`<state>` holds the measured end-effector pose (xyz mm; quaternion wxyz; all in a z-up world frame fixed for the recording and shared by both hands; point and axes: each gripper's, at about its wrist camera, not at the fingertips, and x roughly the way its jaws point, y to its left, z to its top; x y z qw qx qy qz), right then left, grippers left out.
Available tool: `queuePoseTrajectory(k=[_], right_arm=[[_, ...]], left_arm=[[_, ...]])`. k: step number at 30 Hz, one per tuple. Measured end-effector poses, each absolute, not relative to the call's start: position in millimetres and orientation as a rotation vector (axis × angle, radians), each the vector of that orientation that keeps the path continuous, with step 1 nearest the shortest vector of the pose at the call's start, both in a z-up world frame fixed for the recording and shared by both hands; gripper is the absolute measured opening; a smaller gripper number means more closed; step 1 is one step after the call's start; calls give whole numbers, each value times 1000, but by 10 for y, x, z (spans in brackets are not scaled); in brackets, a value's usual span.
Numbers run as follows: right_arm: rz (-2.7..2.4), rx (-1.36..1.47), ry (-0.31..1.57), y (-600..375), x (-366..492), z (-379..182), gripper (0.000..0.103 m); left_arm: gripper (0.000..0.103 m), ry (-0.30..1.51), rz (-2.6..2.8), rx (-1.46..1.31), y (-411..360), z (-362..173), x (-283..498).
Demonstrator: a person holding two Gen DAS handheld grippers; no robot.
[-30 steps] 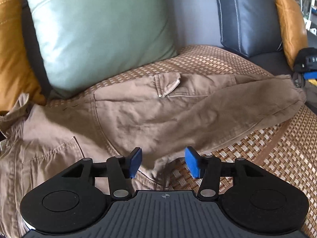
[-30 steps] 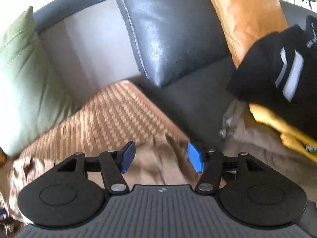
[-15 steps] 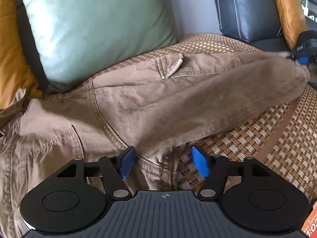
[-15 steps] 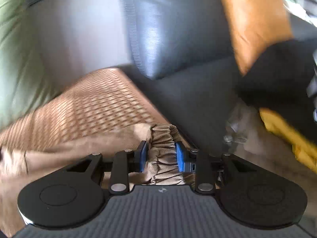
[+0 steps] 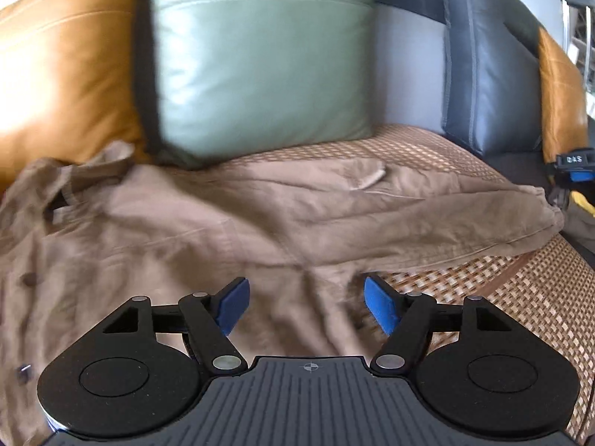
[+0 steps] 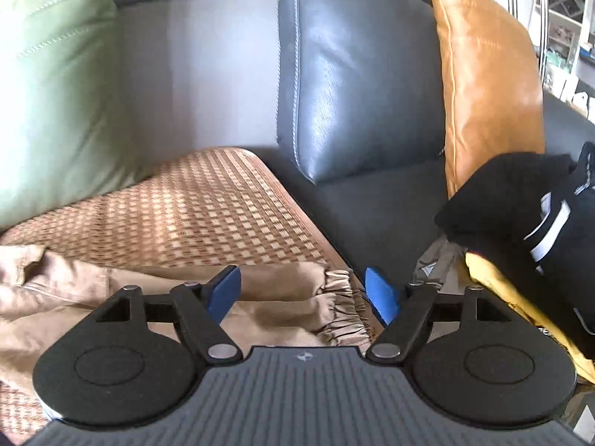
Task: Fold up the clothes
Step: 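Grasp the trouser's elastic cuff with the right tool and lift it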
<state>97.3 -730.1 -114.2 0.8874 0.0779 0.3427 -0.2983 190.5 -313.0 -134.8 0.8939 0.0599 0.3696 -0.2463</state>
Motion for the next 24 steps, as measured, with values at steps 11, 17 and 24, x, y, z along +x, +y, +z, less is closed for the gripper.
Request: queuePoseTrajectory(k=[11, 17, 24], right_arm=[[-703, 340, 799, -7467, 820, -1382, 78], [-712, 412, 791, -7705, 775, -1606, 78], [-660, 444, 810, -7800, 797, -1865, 72]], left_arm=[[78, 808, -518, 97, -2994, -1481, 1955], [79, 756, -600, 198, -3590, -1626, 2013], [58, 818, -600, 217, -3927, -1907, 2209]])
